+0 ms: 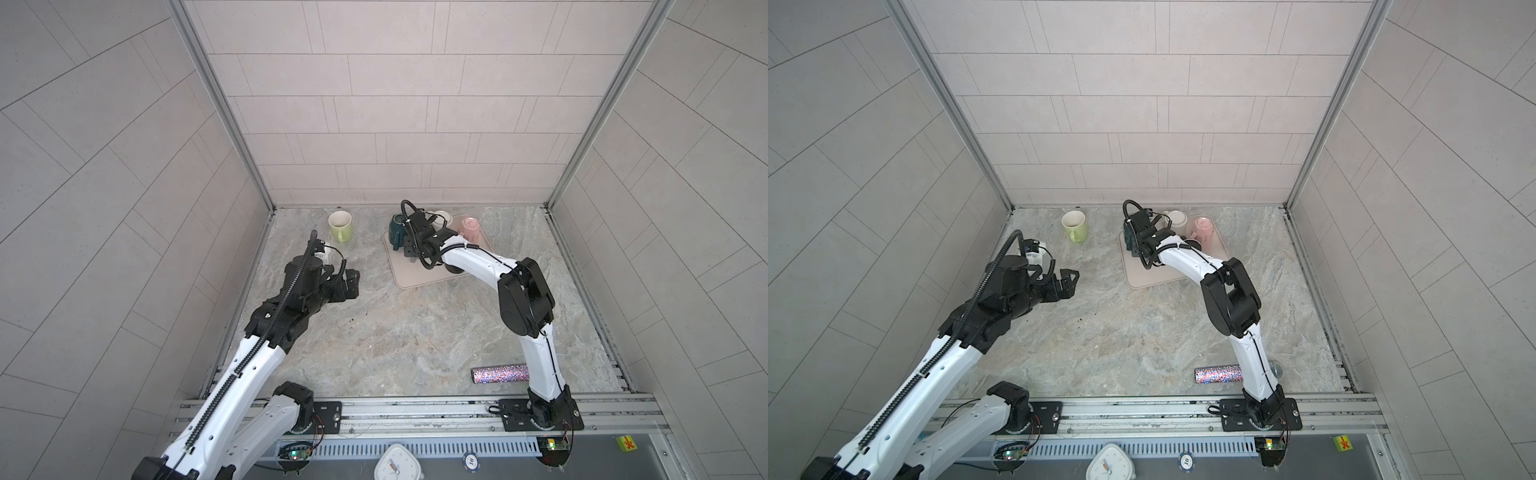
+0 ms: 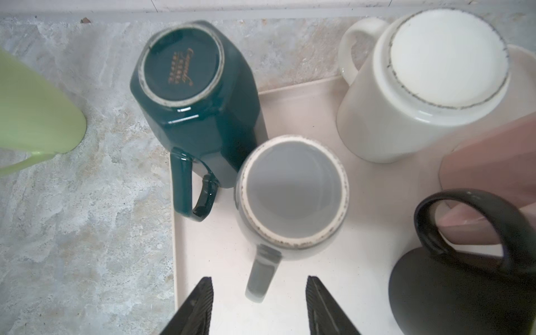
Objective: Turn the mug right side up
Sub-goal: Move the mug to the tray.
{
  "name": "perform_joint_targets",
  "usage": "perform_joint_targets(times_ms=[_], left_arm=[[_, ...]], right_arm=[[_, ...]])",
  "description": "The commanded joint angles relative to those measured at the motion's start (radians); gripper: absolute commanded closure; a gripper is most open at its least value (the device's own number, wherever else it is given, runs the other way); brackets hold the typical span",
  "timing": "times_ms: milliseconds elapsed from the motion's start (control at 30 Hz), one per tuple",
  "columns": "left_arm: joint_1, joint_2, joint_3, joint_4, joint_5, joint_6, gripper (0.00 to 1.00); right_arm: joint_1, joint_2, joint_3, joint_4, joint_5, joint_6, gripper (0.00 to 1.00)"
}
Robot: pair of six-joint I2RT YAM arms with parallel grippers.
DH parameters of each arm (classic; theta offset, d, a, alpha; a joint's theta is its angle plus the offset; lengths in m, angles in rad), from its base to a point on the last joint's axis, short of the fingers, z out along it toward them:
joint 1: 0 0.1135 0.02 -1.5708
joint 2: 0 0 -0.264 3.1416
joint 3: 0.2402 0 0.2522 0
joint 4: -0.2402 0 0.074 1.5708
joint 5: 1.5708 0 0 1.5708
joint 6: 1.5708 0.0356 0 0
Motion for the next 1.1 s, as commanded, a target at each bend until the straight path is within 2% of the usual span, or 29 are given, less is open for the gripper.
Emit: perform_joint_targets(times_ms=[0,133,500,567,800,1033,1067], left_arm=[[-0.005,-0.003,-0.008,0.014,0.003,0.002,0.00],[-0.004,-0.001,-0.007,0.014,0.005,0.001,0.00],[-0.005,0.002,-0.011,0.018,0.011,-0.005,0.00],[-0.004,0.001,-0.012,0.021,0.013,-0.008,0.00],[-0.006,-0.006,-0.032,0.043,0.045,-0.028,0.00],[-0.006,-0.008,-0.026,0.031,0.037,-0.015,0.00],[-0.006,-0.007,-0.025,0.031,0.038,-0.016,0.00]], right_arm=[[0.006,0.046,0.031,-0.068,0.071,0.014,0.47],[0.007,0.070,0.048,-0.088,0.097,0.011,0.48],[-0.004,0.040,0.016,-0.112,0.149,0.001,0.64],[-0.016,0.027,0.004,-0.113,0.128,-0.020,0.66],[-0.083,0.023,0.019,-0.151,-0.065,-0.103,0.77],[-0.119,0.043,0.075,-0.197,-0.125,-0.178,0.79],[-0.124,0.049,0.089,-0.218,-0.130,-0.182,0.82]])
